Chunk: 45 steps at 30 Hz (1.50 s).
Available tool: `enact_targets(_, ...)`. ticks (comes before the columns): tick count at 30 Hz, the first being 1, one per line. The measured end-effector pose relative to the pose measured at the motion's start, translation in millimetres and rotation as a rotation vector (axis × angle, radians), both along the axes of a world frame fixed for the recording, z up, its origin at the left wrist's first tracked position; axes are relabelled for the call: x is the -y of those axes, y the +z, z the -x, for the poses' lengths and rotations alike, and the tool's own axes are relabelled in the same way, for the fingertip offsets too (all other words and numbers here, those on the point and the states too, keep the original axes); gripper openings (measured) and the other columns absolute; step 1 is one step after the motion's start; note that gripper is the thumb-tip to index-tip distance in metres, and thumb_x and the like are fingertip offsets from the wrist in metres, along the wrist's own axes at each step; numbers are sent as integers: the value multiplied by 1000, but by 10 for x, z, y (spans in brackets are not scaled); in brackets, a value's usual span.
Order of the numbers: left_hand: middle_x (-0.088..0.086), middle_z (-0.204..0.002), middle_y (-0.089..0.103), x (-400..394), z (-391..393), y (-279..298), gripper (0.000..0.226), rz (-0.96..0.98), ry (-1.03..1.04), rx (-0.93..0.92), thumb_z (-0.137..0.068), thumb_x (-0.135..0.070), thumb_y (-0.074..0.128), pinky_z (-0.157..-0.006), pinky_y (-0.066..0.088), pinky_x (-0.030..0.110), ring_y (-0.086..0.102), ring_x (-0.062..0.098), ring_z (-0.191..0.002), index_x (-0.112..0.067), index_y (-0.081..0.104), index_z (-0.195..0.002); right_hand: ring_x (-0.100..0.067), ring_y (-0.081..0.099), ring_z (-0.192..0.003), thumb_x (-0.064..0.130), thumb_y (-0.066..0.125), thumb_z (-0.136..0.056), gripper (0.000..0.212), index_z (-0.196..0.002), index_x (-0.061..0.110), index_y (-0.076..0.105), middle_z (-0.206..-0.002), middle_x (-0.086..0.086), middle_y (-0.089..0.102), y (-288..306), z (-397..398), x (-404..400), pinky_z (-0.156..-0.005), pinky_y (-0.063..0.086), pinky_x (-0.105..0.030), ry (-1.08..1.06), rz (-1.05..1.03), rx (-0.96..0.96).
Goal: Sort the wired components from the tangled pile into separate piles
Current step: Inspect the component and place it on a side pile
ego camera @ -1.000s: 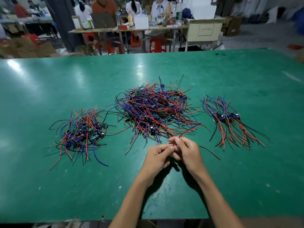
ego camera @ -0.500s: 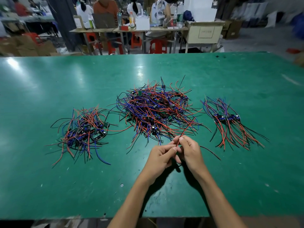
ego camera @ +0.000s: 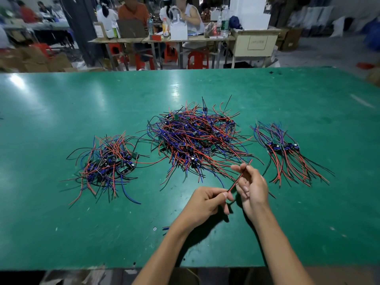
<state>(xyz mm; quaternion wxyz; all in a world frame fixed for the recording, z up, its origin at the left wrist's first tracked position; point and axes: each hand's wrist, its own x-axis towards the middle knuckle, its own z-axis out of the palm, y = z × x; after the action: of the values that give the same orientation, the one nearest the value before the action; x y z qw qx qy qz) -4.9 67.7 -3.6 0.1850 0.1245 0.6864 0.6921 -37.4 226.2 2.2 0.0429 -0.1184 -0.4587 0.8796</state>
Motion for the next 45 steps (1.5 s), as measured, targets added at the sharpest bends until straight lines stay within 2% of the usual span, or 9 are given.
enact_targets(3,6,-67,69,13,12,3,24,35,-55,-1,-105,-20,52,-40,22,15,42,30,-58,-19,74,-93,-4,25,-34,17,40,-105,22,-86,15,52,-94,-8,76,10,-13,-74,-31,24,-13,33,163,47)
enact_targets(8,3,-69,68,23,6,34,25,56,-106,-24,-105,-25,52,-41,23,15,35,8,-41,-15,74,-99,-4,26,-34,22,42,-105,24,-84,18,53,-95,-6,76,-20,-14,-126,-34,25,-12,41,252,33)
enact_targets(14,-13,-74,62,6,12,187,24,-45,130,-5,-105,-20,52,-50,34,15,41,4,-55,-15,75,-107,-5,40,-51,49,44,-99,47,-125,15,63,-114,-9,76,-53,-2,9,-54,42,-20,125,-68,-94)
enact_targets(18,-13,-75,61,-10,119,390,24,-379,322,185,-104,-25,50,-68,42,23,50,4,-70,-19,71,-115,-9,62,-64,24,74,-90,26,-116,24,71,-100,-7,77,-147,-99,119,-54,50,-19,213,-523,-290)
enact_targets(22,-9,-72,56,-113,192,516,17,-540,496,302,-100,-25,58,-57,42,19,51,4,-63,-20,74,-103,-12,68,-65,34,90,-74,33,-102,29,74,-90,-6,77,-115,-144,156,-52,49,-29,251,-634,-323)
enact_targets(27,-15,-73,59,-207,161,427,20,-470,584,431,-89,-35,70,-62,36,20,41,5,-66,-20,76,-100,-7,66,-72,27,88,-73,18,-88,25,78,-81,0,76,-102,-140,153,-66,52,-16,153,-502,-357)
enact_targets(33,-12,-72,68,-252,-6,324,37,-479,597,411,-69,-40,79,-56,44,13,53,1,-55,-16,72,-96,-3,43,-54,33,75,-85,21,-75,14,75,-67,2,69,-101,-118,107,-53,38,-14,55,-405,-267)
enact_targets(39,5,-96,79,-271,-96,234,24,-446,653,310,-86,-33,70,-62,49,16,54,6,-54,-13,77,-94,-7,42,-54,35,76,-84,20,-74,18,74,-68,-2,68,-74,-95,124,-51,38,-15,-45,-334,-246)
enact_targets(45,10,-99,78,-174,-154,205,17,-416,649,292,-88,-23,72,-67,52,18,58,8,-59,-8,79,-93,-8,53,-53,33,81,-80,19,-88,16,80,-75,-1,73,-73,-111,122,-45,47,-17,4,-284,-201)
